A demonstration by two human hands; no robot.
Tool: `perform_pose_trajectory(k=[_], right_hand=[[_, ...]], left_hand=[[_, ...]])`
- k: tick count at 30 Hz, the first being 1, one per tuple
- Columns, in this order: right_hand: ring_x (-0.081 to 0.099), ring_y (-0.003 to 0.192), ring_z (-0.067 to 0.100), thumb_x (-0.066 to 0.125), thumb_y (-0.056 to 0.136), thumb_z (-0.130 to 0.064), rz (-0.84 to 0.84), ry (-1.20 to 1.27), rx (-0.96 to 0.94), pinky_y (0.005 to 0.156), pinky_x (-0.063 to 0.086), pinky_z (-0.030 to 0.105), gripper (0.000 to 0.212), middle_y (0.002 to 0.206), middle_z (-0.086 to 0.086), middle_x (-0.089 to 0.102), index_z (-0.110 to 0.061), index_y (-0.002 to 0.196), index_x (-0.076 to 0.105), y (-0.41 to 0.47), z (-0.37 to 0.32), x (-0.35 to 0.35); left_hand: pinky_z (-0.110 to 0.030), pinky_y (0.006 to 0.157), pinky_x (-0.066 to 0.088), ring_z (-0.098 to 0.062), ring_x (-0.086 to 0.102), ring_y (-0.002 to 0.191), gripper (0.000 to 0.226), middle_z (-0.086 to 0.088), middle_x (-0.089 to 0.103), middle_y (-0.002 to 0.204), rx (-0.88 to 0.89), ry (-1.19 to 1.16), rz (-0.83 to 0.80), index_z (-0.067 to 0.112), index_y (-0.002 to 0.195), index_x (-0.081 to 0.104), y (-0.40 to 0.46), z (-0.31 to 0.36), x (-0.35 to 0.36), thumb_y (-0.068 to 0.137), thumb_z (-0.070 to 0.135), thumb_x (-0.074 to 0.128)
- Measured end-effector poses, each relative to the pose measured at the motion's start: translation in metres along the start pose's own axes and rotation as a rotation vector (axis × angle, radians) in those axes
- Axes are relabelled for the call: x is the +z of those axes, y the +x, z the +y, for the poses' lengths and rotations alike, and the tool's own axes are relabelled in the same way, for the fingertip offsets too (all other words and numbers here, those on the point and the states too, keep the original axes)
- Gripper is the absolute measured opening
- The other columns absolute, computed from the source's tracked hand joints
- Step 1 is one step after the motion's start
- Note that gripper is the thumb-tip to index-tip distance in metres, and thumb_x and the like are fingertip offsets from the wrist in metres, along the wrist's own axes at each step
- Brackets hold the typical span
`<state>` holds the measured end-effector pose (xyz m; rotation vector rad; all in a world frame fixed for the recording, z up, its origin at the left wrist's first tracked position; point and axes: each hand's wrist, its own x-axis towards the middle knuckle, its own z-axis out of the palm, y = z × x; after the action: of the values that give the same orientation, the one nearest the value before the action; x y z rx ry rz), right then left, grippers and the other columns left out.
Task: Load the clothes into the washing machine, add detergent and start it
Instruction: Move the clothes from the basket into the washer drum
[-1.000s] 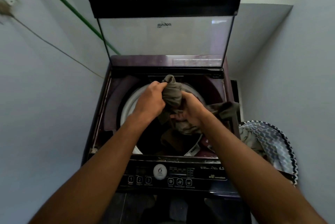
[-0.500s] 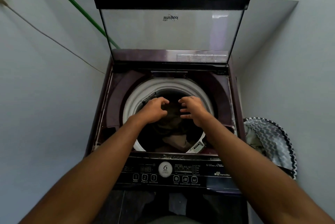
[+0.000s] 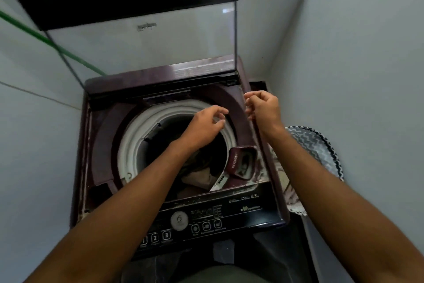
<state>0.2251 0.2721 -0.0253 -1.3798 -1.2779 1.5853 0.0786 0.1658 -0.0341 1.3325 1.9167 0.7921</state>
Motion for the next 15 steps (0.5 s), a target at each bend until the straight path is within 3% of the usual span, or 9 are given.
perform_pose_trajectory(k=[3,6,12,15], right_hand=[[0.048,0.047,0.014,0.053,0.089,-0.003,0.095,0.054,0.060,0.041,0.036,0.022,0.014,0.067,0.005,0.057,-0.006,0.087,0.067,0.011,0.007,-0.047],[0.050,0.048,0.015,0.058,0.088,-0.008,0.181,0.097,0.110,0.042,0.037,0.023,0.009,0.069,0.004,0.057,-0.007,0.086,0.066,0.018,0.017,-0.091],[0.051,0.049,0.016,0.062,0.087,-0.011,0.305,0.160,0.196,0.044,0.041,0.025,0.007,0.068,0.005,0.058,-0.006,0.084,0.065,0.028,0.041,-0.164],[0.051,0.047,0.015,0.061,0.087,-0.010,0.351,0.171,0.251,0.044,0.040,0.025,0.008,0.066,0.005,0.057,-0.008,0.079,0.063,0.034,0.058,-0.196]], left_hand=[[-0.012,0.069,0.044,-0.004,0.056,0.071,0.027,0.004,0.065,0.099,0.099,-0.006,-0.007,0.021,0.117,0.065,0.018,0.033,0.034,0.091,0.015,0.063],[-0.006,0.071,0.040,0.000,0.054,0.071,0.027,0.005,0.063,0.098,0.180,0.036,0.004,0.020,0.116,0.066,0.034,0.061,0.066,0.090,0.012,0.064],[-0.022,0.072,0.048,-0.009,0.055,0.069,0.024,0.004,0.066,0.094,0.233,0.066,-0.113,0.020,0.113,0.067,0.057,0.101,0.116,0.092,0.011,0.061],[-0.018,0.070,0.046,-0.003,0.051,0.066,0.023,0.005,0.066,0.094,0.235,0.095,-0.180,0.019,0.113,0.067,0.069,0.113,0.145,0.093,0.011,0.060]])
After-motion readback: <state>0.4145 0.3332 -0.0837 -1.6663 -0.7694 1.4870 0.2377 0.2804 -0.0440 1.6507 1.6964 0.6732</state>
